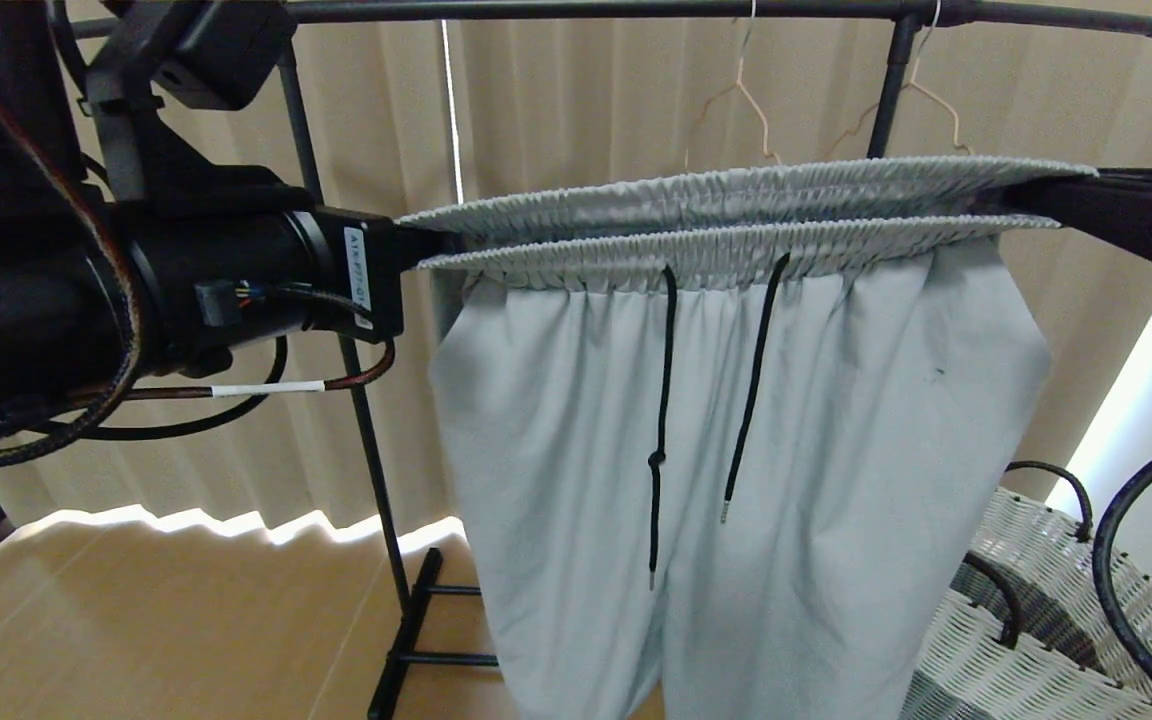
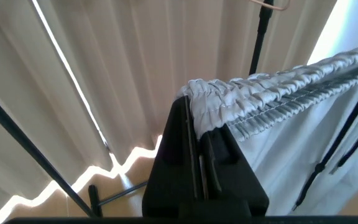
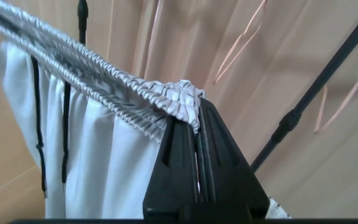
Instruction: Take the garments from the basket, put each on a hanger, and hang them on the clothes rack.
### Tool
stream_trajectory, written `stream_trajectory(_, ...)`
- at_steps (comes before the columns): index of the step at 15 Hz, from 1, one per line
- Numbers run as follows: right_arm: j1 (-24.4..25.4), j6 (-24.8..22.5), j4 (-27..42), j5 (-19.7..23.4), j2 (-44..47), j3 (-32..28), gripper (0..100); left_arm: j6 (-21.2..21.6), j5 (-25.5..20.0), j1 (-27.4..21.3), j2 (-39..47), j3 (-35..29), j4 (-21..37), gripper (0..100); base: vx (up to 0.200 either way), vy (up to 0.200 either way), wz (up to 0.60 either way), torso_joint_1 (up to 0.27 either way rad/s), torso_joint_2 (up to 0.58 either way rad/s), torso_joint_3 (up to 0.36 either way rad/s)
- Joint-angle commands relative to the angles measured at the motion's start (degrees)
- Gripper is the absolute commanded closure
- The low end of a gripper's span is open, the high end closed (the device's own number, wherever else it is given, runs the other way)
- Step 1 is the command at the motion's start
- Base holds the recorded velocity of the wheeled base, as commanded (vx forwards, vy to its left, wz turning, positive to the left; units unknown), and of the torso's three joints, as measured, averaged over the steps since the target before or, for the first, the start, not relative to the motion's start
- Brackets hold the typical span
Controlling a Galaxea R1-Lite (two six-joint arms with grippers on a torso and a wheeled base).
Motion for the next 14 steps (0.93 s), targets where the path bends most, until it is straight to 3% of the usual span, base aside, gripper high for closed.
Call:
stream_trajectory(1, 0.0, 0.0, 0.0, 0.0, -0.1, -0.5, 100, 0.0, 0.0, 0.0, -0.7, 0.3, -0.1, 100, 0.000, 0.000, 0.00, 0.000, 0.00, 0.000)
stream_trajectory(14, 0.1, 0.0, -0.1, 0.4, 0.4, -0.6, 100, -0.1, -0.3, -0.2, -5.1, 0.7, -0.1, 100, 0.000, 0.000, 0.00, 0.000, 0.00, 0.000)
